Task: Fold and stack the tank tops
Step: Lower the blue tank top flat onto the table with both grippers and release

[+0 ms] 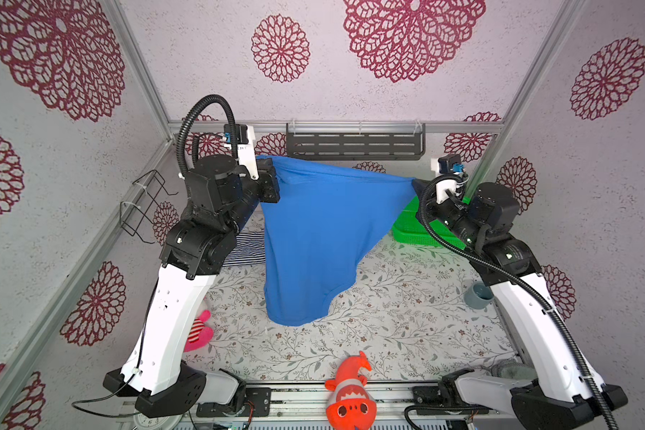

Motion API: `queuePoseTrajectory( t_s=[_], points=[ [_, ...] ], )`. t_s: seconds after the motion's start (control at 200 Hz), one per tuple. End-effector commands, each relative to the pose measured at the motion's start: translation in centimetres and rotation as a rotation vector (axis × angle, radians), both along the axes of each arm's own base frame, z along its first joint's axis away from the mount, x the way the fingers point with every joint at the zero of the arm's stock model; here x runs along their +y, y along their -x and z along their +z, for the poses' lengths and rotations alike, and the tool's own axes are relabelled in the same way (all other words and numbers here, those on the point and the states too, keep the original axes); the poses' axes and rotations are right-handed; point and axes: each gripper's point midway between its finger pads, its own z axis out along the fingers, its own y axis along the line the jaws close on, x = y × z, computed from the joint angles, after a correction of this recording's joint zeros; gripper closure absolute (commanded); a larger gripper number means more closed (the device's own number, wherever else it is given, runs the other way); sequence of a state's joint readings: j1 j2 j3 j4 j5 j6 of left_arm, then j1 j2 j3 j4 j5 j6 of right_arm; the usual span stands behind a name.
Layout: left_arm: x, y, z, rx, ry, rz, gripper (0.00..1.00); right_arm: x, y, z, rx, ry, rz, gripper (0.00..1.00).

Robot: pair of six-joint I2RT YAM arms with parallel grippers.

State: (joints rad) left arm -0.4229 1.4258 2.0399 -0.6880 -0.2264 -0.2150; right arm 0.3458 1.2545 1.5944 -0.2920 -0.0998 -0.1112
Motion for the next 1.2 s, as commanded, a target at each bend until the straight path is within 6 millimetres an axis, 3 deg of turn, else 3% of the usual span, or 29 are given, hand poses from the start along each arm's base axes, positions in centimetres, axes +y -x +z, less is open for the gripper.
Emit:
queuePoseTrajectory(
  t_s=[0.0, 0.135, 0.255, 0.365, 0.5, 0.651, 0.776, 0.836, 0.931, 1.081, 1.196],
  points=[
    [1.5, -2.9, -3.3, 0.092, -0.007, 0.057, 1.0, -0.9, -2.0, -1.6, 0.056, 0.013, -0.074, 1.0],
    [1.4, -5.8, -7.2, 0.194, 0.01, 0.032, 1.0, -0.5, -4.4, -4.3, 0.12, 0.03, -0.097, 1.0],
    [0.0, -8.5, -10.4, 0.273, 0.019, -0.023, 1.0, 0.2, -5.9, -6.0, 0.159, 0.032, -0.093, 1.0],
    [-1.8, -10.3, -12.1, 0.318, 0.032, -0.089, 1.0, 0.6, -6.7, -7.0, 0.184, 0.036, -0.086, 1.0],
    [-2.9, -11.1, -13.3, 0.348, 0.051, -0.13, 1.0, 0.8, -6.3, -8.0, 0.209, 0.04, -0.066, 1.0],
    [-3.8, -9.4, -15.6, 0.413, 0.07, -0.201, 1.0, 2.1, -3.3, -11.3, 0.301, 0.064, 0.058, 1.0],
    [-4.3, -4.6, -20.3, 0.545, 0.079, -0.272, 1.0, 2.8, 1.3, -15.8, 0.447, 0.071, 0.165, 1.0],
    [-3.7, -1.8, -21.4, 0.567, 0.081, -0.285, 1.0, 2.9, 3.8, -17.1, 0.493, 0.063, 0.202, 1.0],
    [-2.5, 1.8, -19.5, 0.509, 0.081, -0.297, 1.0, 3.2, 6.6, -16.8, 0.522, 0.021, 0.257, 1.0],
    [-1.1, 5.7, -12.7, 0.319, 0.072, -0.304, 1.0, 3.8, 8.7, -11.3, 0.421, -0.063, 0.339, 1.0],
    [-0.1, 7.6, -9.3, 0.245, 0.061, -0.283, 1.0, 4.0, 9.7, -7.9, 0.348, -0.112, 0.374, 1.0]
  ],
)
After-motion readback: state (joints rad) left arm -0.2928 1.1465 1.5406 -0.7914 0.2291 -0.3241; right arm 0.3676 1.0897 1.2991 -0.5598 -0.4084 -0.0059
